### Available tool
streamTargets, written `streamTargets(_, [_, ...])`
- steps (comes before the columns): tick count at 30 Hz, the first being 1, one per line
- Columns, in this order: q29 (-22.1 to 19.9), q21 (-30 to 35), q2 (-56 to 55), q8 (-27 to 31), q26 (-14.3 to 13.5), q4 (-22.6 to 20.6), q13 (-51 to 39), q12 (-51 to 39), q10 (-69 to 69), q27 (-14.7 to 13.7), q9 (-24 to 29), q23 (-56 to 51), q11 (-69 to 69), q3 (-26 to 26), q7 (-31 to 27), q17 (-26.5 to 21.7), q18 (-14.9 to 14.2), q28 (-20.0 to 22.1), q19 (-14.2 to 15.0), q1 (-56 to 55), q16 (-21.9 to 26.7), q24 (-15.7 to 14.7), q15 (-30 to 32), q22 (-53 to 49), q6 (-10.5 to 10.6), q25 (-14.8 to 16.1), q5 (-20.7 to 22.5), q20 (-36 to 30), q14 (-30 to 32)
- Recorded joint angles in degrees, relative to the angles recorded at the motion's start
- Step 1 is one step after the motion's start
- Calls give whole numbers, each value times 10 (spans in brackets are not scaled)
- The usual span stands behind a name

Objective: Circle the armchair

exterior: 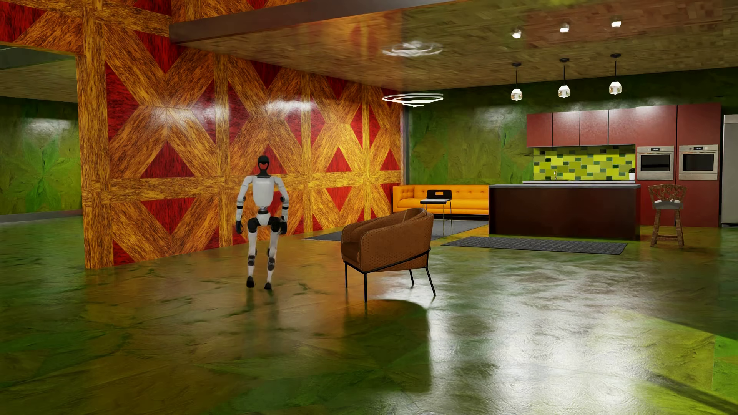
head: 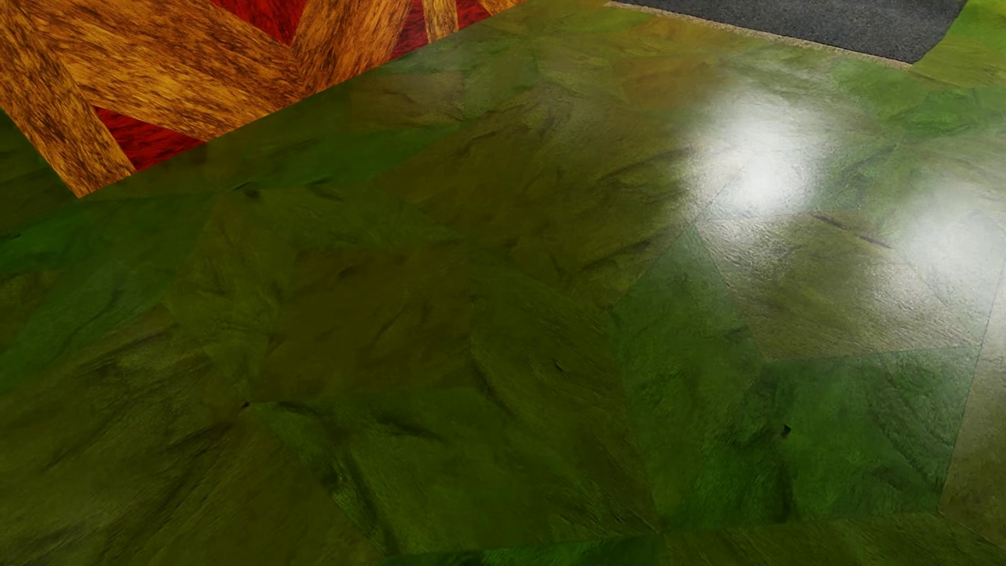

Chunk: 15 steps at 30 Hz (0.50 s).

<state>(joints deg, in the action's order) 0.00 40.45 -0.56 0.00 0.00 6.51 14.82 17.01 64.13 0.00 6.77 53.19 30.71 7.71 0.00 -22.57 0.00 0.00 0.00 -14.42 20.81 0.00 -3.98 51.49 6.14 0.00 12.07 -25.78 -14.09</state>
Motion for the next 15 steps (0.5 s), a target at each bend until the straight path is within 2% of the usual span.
streamTargets(1, [0, -17, 43, 0, 0, -4, -12, 13, -92, 0, -3, -17, -26, 24, 0, -5, 0, 0, 0, -36, 2, 0, -47, 1, -10, 0, -7, 5, 1])
streamTargets(3, [0, -57, 102, 0, 0, -6, -42, 36, -317, 0, -17, -44, -57, 58, 0, -6, 0, 0, 0, -79, 10, 0, -125, -3, -30, 0, -18, 22, 48])
streamTargets(4, [0, -83, 133, 0, 0, 0, -45, 43, -355, 0, -25, -67, -63, 71, 0, -11, 0, 0, 0, -102, 11, 0, -151, 0, -36, 0, -27, 31, 64])
streamTargets(5, [0, -70, 146, 0, 0, 20, -64, 55, -344, 0, -36, -61, -54, 89, 0, -16, 0, 0, 0, -125, 13, 0, -171, 4, -48, 0, -26, 32, 61])
streamTargets(6, [0, -84, 180, 0, 0, 15, -53, 61, -294, 0, -30, -78, -26, 113, 0, -12, 0, 0, 0, -125, 21, 0, -177, 10, -59, 0, -34, 23, 97])
streamTargets(7, [0, -138, 170, 0, 0, -1, -54, 69, -223, 0, -35, -102, 48, 124, 0, -11, 0, 0, 0, -149, 14, 0, -110, 17, -80, 0, -50, 56, 123])
streamTargets(8, [0, -101, 143, 0, 0, -8, -48, 60, -179, 0, -29, -69, 171, 129, 0, 7, 0, 0, 0, -126, 18, 0, 27, 44, -100, 0, -59, 32, 105])
streamTargets(9, [0, -89, 92, 0, 0, -10, -50, 51, -155, 0, -24, -62, 297, 108, 0, 12, 0, 0, 0, -107, 13, 0, 125, 61, -101, 0, -61, 28, 74])
streamTargets(10, [0, -62, 33, 0, 0, -11, -54, 44, -158, 0, -19, -57, 379, 82, 0, 17, 0, 0, 0, -73, 5, 0, 163, 69, -105, 0, -75, 25, 53])
streamTargets(11, [0, -46, -23, 0, 0, 7, -47, 40, -179, 0, -14, -57, 406, 57, 0, 19, 0, 0, 0, -23, -4, 0, 167, 65, -89, 0, -68, 21, 47])
streamTargets(12, [0, -50, -91, 0, 0, 13, -48, 37, -209, 0, -12, -14, 396, 31, 0, 39, 0, 0, 0, 30, -8, 0, 160, 54, -87, 0, -73, 19, 37])
streamTargets(13, [0, -54, -147, 0, 0, 25, -26, 42, -244, 0, -14, -37, 327, -5, 0, 35, 0, 0, 0, 81, -6, 0, 179, 19, -68, 0, -63, 4, 14])
streamTargets(15, [0, -29, -241, 0, 0, 38, 3, 46, -297, 0, -18, -18, 188, -73, 0, 32, 0, 0, 0, 183, -1, 0, 206, -36, -48, 0, -74, 4, -24])
